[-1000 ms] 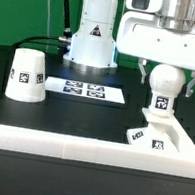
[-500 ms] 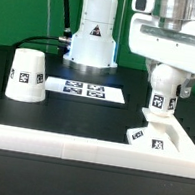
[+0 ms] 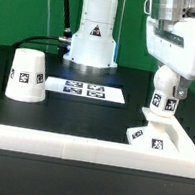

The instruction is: Assemble lamp

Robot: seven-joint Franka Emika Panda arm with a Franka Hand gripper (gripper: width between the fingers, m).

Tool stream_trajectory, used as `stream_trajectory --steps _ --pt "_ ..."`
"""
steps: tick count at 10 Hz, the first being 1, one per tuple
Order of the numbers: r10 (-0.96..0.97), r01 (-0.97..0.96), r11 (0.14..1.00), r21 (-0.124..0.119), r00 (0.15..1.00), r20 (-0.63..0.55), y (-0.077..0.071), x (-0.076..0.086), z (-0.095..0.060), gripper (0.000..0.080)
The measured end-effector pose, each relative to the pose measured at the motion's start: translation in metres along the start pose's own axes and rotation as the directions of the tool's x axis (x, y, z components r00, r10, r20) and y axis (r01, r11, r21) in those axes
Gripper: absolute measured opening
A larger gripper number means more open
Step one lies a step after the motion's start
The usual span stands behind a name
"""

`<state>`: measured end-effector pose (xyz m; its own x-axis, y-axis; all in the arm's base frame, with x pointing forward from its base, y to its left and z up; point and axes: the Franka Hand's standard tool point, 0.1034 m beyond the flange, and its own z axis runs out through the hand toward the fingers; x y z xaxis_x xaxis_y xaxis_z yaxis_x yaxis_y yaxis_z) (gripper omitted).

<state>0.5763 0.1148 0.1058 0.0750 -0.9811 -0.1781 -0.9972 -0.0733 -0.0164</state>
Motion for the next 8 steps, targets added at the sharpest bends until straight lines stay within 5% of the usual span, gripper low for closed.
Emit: stream_trajectory --steps 4,8 --pt "-0.190 0.190 0.982 -0.002 0.982 -0.007 -0.0005 -0.0021 -0.0010 0.0688" --pt "-0.480 0.480 0.877 -0.003 0.877 -0.007 -0.0006 -0.0022 -0.0009 0.0699"
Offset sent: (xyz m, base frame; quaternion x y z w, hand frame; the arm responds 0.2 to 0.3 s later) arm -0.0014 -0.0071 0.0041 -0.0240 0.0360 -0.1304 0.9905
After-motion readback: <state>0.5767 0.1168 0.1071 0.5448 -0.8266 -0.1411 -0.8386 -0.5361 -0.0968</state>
